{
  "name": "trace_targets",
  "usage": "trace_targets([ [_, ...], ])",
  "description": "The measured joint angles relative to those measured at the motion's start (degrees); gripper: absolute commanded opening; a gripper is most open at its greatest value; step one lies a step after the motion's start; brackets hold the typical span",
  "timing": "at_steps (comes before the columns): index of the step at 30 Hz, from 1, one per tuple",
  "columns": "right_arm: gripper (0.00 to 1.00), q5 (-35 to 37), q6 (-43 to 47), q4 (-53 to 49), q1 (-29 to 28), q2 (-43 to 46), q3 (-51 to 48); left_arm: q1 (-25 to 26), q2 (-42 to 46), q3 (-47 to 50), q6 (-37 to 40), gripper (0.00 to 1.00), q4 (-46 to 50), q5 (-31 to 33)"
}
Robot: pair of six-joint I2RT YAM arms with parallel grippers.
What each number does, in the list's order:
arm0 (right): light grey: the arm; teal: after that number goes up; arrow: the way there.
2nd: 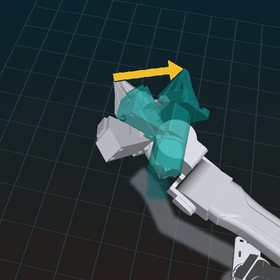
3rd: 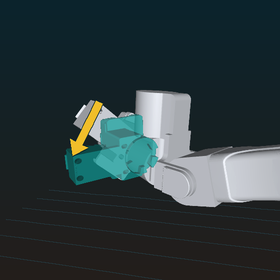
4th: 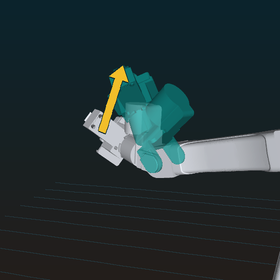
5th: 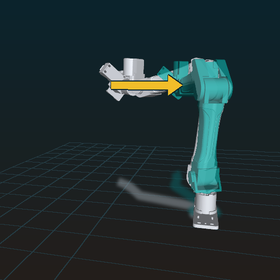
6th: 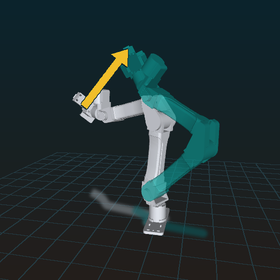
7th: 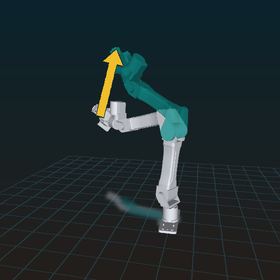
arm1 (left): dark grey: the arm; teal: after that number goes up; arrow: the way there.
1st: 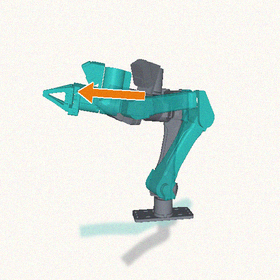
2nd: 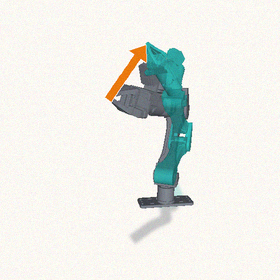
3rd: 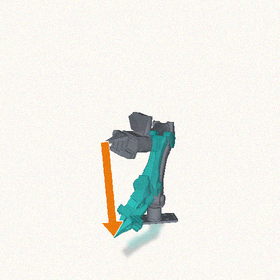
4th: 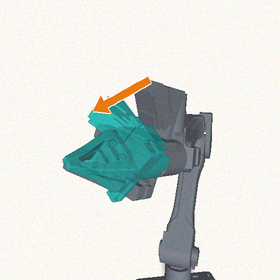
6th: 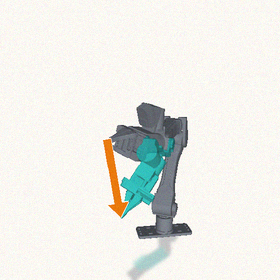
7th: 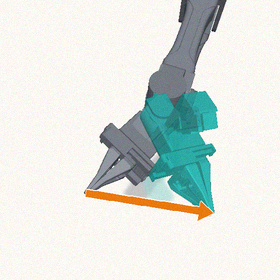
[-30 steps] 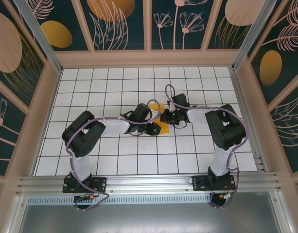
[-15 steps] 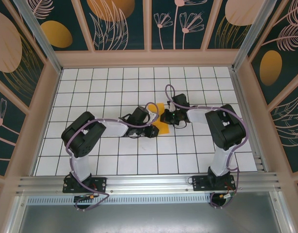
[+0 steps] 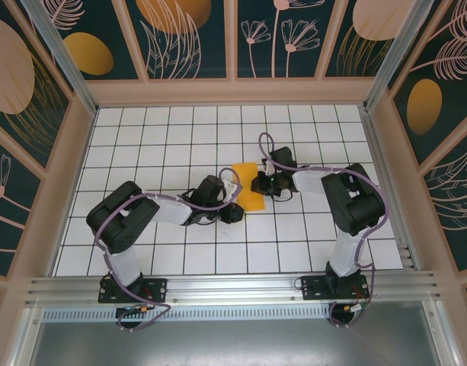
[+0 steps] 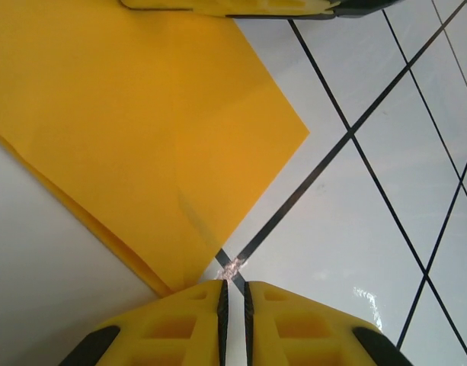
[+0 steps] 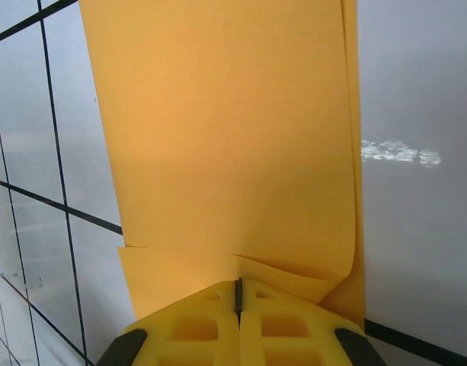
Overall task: Fold a paper plane with a square sheet of paper (fold left side to right side)
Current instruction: Fold the triangle a second time at the center of the table, then turn over the paper at the center of the table.
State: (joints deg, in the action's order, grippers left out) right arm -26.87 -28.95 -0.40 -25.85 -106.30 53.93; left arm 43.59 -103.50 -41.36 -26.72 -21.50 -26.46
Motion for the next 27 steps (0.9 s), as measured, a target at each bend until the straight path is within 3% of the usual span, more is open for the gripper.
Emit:
trace_targets([
  [7, 0.01, -1.2, 0.1, 0.2, 0.3, 0.0, 0.0, -0.2, 2.8, 2.1, -0.8, 0.19, 1.9, -1.0],
  [12, 0.25, -4.9, -0.3, 2.3, 1.8, 0.0, -0.9, -2.7, 10.2, 3.5, -1.2, 0.33, 6.4, -1.0],
  [16, 0.43, -11.1, -3.0, 7.7, 5.0, 1.5, -3.7, -6.6, 15.3, 3.4, -2.1, 0.6, 6.7, 0.4],
  [18, 0.5, -13.9, -3.6, 9.9, 6.7, 3.3, -5.0, -8.2, 16.2, 3.4, -3.5, 0.63, 6.1, 1.0],
  [21, 0.55, -16.5, -4.0, 11.0, 8.5, 6.5, -5.7, -9.5, 15.1, 2.6, -4.7, 0.72, 5.0, 0.9],
  [27, 0.57, -15.2, -0.4, 7.7, 9.2, 13.0, -6.1, -9.5, 6.3, -2.4, -6.4, 0.71, 1.4, -2.9],
])
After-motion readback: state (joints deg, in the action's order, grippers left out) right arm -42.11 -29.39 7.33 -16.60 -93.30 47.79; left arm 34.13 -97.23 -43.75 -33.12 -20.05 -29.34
